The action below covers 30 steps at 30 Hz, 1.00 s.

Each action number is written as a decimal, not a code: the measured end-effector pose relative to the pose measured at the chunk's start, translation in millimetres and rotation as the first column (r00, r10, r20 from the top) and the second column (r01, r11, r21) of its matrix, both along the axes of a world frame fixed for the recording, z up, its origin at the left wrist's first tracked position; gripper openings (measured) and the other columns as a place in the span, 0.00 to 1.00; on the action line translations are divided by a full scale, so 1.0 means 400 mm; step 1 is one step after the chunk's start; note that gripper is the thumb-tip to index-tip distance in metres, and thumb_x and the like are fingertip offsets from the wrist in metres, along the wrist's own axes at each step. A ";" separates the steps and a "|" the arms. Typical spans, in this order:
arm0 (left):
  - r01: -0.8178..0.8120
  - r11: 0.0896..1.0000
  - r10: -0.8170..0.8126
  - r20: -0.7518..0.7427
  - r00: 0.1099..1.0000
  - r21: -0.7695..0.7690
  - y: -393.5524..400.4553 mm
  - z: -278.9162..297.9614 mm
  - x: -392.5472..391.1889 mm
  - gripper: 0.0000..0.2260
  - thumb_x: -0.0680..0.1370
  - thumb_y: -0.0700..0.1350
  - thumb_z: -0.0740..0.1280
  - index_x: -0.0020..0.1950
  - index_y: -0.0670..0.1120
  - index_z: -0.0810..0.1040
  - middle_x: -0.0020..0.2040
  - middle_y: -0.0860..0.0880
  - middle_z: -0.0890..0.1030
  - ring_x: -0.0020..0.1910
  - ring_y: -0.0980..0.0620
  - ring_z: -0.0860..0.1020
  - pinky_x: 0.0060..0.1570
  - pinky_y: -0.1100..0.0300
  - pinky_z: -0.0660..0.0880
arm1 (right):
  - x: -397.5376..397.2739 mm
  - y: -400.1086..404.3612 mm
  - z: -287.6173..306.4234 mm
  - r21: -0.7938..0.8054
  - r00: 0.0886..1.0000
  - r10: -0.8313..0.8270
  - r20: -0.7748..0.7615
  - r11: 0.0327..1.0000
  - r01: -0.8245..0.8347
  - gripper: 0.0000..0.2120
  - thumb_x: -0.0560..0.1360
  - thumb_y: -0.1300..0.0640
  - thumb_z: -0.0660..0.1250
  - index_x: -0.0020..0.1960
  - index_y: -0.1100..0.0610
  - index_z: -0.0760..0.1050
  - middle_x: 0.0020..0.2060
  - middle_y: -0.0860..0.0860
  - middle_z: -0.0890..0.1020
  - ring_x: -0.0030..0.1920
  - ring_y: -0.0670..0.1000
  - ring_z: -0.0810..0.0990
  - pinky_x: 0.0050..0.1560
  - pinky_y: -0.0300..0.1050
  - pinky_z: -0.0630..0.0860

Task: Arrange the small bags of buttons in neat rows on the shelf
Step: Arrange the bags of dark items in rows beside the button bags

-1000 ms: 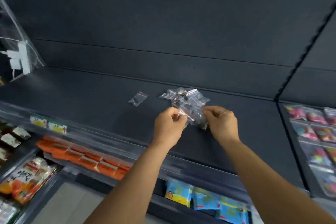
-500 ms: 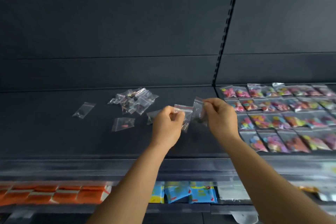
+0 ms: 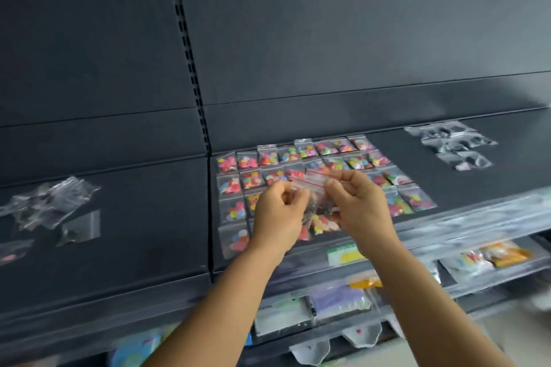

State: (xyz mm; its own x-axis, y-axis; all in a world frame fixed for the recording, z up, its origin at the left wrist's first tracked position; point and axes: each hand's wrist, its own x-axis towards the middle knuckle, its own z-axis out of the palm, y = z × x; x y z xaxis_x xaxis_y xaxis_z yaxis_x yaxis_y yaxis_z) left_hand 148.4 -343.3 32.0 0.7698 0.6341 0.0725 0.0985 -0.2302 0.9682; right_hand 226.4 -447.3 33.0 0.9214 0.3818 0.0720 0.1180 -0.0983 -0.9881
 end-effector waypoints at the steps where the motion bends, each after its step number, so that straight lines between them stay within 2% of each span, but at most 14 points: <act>1: -0.003 1.000 0.003 0.013 1.000 -0.014 -0.044 0.001 0.033 0.09 0.77 0.47 0.65 0.43 0.41 0.76 0.42 0.41 0.81 0.42 0.43 0.78 0.43 0.48 0.76 | 0.026 -0.043 0.002 0.008 1.000 0.006 -0.027 1.000 -0.006 0.05 0.75 0.54 0.67 0.47 0.56 0.75 0.33 0.51 0.84 0.33 0.53 0.79 0.37 0.53 0.77; 4: -0.005 0.998 0.008 0.049 0.999 -0.065 -0.164 0.006 0.127 0.06 0.76 0.46 0.66 0.43 0.44 0.76 0.41 0.43 0.82 0.43 0.43 0.80 0.42 0.48 0.77 | 0.092 -0.167 0.010 0.028 0.991 0.030 -0.130 0.999 -0.027 0.09 0.74 0.56 0.69 0.49 0.61 0.75 0.36 0.52 0.84 0.36 0.51 0.83 0.38 0.47 0.81; 8: 0.055 0.995 -0.050 0.061 0.997 -0.084 -0.301 0.010 0.235 0.05 0.76 0.47 0.67 0.43 0.47 0.76 0.41 0.47 0.82 0.43 0.46 0.80 0.43 0.51 0.77 | 0.166 -0.315 0.020 0.082 0.987 -0.002 -0.160 0.997 0.016 0.08 0.72 0.61 0.70 0.43 0.68 0.77 0.31 0.54 0.81 0.31 0.48 0.80 0.33 0.38 0.77; 11: 0.121 0.989 -0.115 0.064 0.991 -0.084 -0.382 0.008 0.305 0.05 0.76 0.47 0.67 0.42 0.47 0.77 0.41 0.48 0.82 0.42 0.50 0.80 0.42 0.55 0.76 | 0.221 -0.409 0.019 0.074 0.988 -0.079 -0.130 0.993 0.089 0.02 0.73 0.62 0.70 0.41 0.59 0.81 0.29 0.49 0.81 0.30 0.45 0.78 0.33 0.35 0.76; 15: 0.223 0.974 -0.223 0.007 0.975 -0.041 -0.461 0.006 0.400 0.07 0.76 0.50 0.67 0.42 0.47 0.79 0.37 0.53 0.81 0.36 0.59 0.77 0.36 0.64 0.73 | 0.295 -0.512 0.003 0.077 0.972 -0.199 -0.127 0.975 0.209 0.05 0.73 0.61 0.70 0.39 0.54 0.80 0.29 0.47 0.82 0.31 0.44 0.80 0.32 0.35 0.75; 19: 0.332 0.938 -0.336 -0.018 0.942 -0.100 -0.531 0.012 0.496 0.07 0.76 0.49 0.67 0.42 0.47 0.81 0.36 0.51 0.83 0.36 0.54 0.79 0.41 0.56 0.77 | 0.371 -0.587 -0.005 0.055 0.946 -0.296 -0.131 0.951 0.305 0.06 0.73 0.61 0.69 0.39 0.55 0.79 0.30 0.48 0.82 0.32 0.45 0.80 0.32 0.37 0.74; 23: 0.427 0.895 -0.432 -0.007 0.902 -0.129 -0.571 0.015 0.612 0.09 0.77 0.46 0.66 0.40 0.44 0.82 0.31 0.51 0.79 0.32 0.54 0.75 0.39 0.52 0.78 | 0.471 -0.637 -0.003 0.026 0.917 -0.380 -0.124 0.922 0.386 0.06 0.73 0.63 0.68 0.38 0.56 0.78 0.27 0.47 0.81 0.29 0.44 0.79 0.31 0.37 0.74; 27: 0.458 0.887 -0.459 -0.010 0.888 -0.055 -0.576 0.007 0.730 0.06 0.75 0.44 0.67 0.38 0.48 0.81 0.32 0.51 0.81 0.33 0.53 0.77 0.41 0.52 0.79 | 0.579 -0.653 -0.004 0.027 0.898 -0.419 -0.134 0.905 0.425 0.07 0.70 0.66 0.67 0.36 0.57 0.79 0.28 0.51 0.81 0.28 0.48 0.77 0.30 0.38 0.73; 30: 0.439 0.898 -0.439 -0.028 0.898 0.000 -0.565 -0.004 0.812 0.04 0.74 0.43 0.68 0.40 0.49 0.81 0.36 0.49 0.82 0.35 0.52 0.78 0.44 0.53 0.78 | 0.647 -0.648 -0.014 0.006 0.896 -0.421 -0.139 0.905 0.425 0.08 0.70 0.64 0.67 0.33 0.57 0.79 0.26 0.49 0.79 0.26 0.47 0.75 0.29 0.38 0.73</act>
